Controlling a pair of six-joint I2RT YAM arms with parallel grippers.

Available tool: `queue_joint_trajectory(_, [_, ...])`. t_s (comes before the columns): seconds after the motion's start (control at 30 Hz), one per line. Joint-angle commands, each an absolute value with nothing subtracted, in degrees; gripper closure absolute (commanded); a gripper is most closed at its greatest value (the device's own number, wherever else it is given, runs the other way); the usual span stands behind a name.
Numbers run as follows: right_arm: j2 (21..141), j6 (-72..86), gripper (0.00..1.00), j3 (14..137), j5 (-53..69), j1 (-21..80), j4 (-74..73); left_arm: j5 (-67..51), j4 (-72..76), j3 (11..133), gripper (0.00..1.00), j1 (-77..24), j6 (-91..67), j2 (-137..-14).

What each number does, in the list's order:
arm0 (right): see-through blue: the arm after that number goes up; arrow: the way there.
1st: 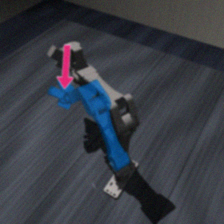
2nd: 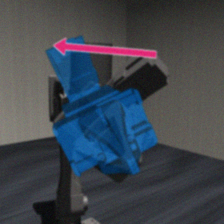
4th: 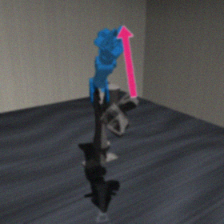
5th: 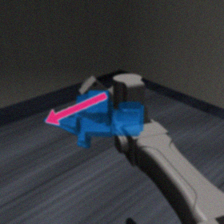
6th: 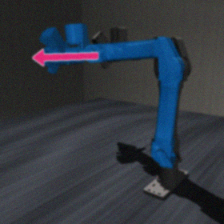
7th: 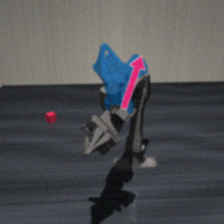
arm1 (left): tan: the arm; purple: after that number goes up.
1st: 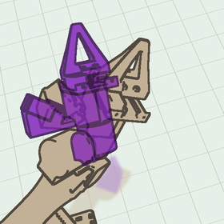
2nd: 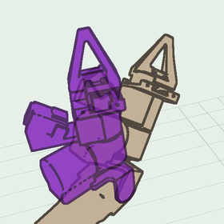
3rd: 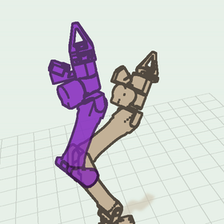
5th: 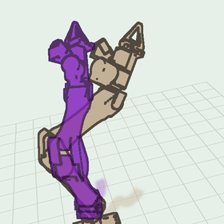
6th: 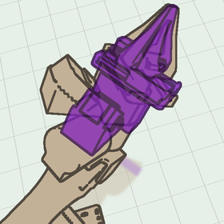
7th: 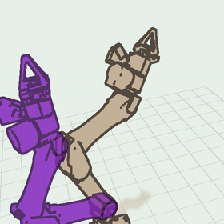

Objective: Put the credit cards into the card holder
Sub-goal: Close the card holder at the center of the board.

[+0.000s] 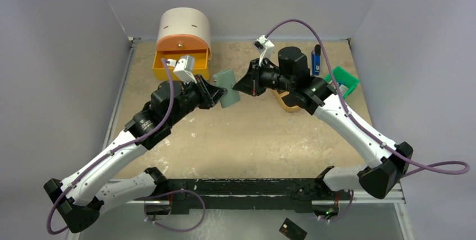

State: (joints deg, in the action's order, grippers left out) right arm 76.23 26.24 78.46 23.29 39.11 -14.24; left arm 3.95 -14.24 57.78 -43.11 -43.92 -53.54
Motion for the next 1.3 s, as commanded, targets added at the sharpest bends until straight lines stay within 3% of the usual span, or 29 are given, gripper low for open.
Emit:
queue_joint_trajectory(0.0, [76.4, 27.0, 1.0, 79.0, 22.0, 39.6, -10.8, -3.9, -5.0, 59.8, 1.0, -43.7, -45.9, -52.9])
queue_joint_trajectory(0.77, [80.4, 28.0, 1.0, 80.8, 22.9, 40.7, -9.7, -15.1, 10.2, 59.4, 1.0, -46.8, -53.2, -53.3])
queue_joint_trajectory(1.03, [78.7, 29.0, 1.0, 79.6, 23.5, 40.6, -10.7, -10.4, 4.1, 60.7, 1.0, -47.3, -50.0, -53.0])
queue_joint_trajectory(1.13, [75.0, 28.6, 0.62, 77.6, 22.9, 39.8, -10.6, -3.5, -3.5, 60.6, 1.0, -47.3, -46.8, -52.2])
queue_joint_trajectory(1.2, [72.3, 27.9, 0.47, 76.7, 22.1, 39.3, -11.6, 1.8, -7.0, 60.0, 1.0, -47.4, -45.4, -51.4])
queue_joint_trajectory(1.27, [70.5, 27.0, 0.38, 76.8, 22.1, 38.7, -13.7, 3.8, -8.2, 58.9, 1.0, -47.3, -44.9, -50.5])
